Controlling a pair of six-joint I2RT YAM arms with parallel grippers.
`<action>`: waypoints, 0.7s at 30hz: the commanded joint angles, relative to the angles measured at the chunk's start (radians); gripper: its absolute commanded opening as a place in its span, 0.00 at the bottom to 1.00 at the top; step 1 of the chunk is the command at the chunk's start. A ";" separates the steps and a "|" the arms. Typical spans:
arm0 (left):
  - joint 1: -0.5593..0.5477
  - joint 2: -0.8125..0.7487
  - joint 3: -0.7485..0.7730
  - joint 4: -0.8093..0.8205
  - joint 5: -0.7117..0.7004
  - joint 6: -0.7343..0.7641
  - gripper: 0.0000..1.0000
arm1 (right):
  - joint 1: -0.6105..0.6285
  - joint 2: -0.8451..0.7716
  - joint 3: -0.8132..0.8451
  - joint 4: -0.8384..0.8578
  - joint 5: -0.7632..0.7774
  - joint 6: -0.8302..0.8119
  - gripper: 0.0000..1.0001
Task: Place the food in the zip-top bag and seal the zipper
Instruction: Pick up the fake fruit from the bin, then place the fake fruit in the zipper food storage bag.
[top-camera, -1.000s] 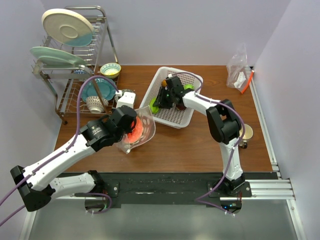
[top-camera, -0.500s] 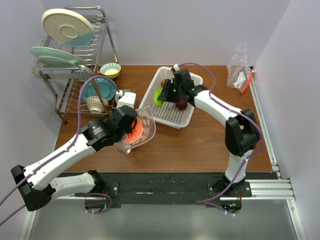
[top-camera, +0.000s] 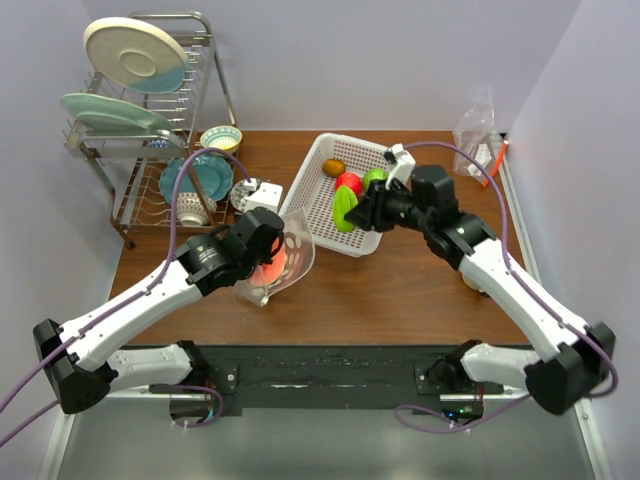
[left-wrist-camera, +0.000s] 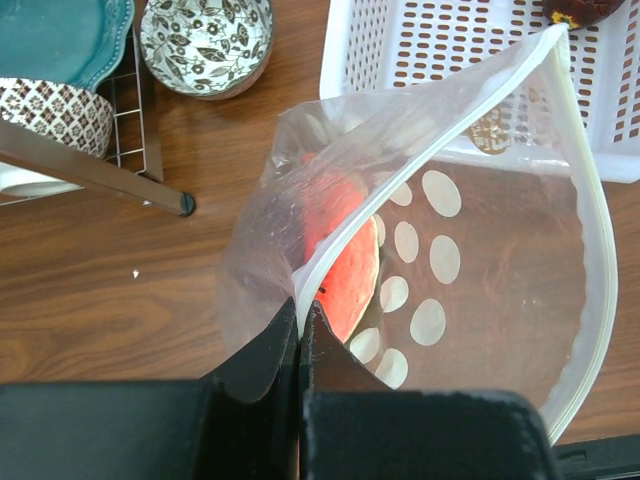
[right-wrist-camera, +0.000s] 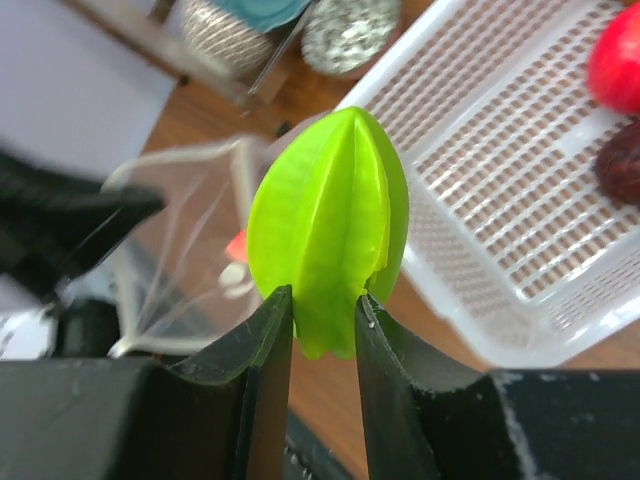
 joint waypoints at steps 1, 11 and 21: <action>-0.003 0.018 0.052 0.058 0.009 0.020 0.00 | 0.008 -0.146 -0.088 0.013 -0.214 -0.006 0.31; -0.001 0.061 0.073 0.096 0.040 0.024 0.00 | 0.110 -0.182 -0.171 0.134 -0.307 0.127 0.31; -0.001 0.076 0.118 0.079 0.058 0.017 0.00 | 0.194 0.036 -0.171 0.413 -0.240 0.253 0.28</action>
